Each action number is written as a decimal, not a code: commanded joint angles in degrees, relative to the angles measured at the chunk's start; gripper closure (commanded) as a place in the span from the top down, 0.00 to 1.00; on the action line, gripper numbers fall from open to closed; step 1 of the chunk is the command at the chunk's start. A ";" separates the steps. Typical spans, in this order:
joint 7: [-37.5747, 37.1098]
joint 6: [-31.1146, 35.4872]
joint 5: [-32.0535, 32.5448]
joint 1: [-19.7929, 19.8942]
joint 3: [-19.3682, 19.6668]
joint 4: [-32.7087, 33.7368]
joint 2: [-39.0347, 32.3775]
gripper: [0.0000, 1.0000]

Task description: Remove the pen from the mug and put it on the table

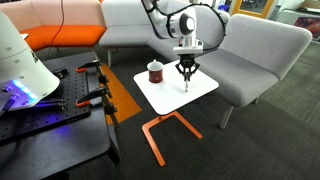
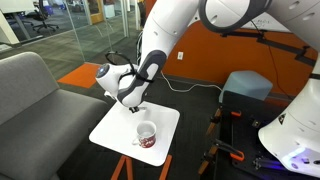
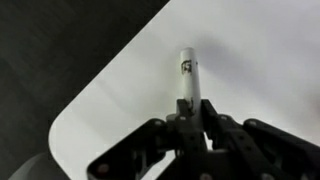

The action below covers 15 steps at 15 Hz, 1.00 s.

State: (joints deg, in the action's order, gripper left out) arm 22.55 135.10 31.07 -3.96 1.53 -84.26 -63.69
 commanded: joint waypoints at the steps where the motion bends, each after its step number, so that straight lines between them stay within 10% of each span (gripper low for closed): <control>1: 3.68 -0.29 -3.29 2.17 -2.12 2.25 -0.81 0.05; 4: 6.12 0.77 -6.12 4.49 -3.81 2.46 -0.76 0.05; 5: 6.44 0.56 -6.87 4.99 -4.05 2.56 -0.81 0.13; 6: 7.17 0.36 -7.60 5.58 -4.45 2.67 -0.78 0.44; 15: 8.42 2.17 -10.59 7.16 -6.49 1.89 -0.52 1.00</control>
State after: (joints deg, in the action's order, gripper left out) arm 29.18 135.88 21.96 2.41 -4.16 -82.28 -64.46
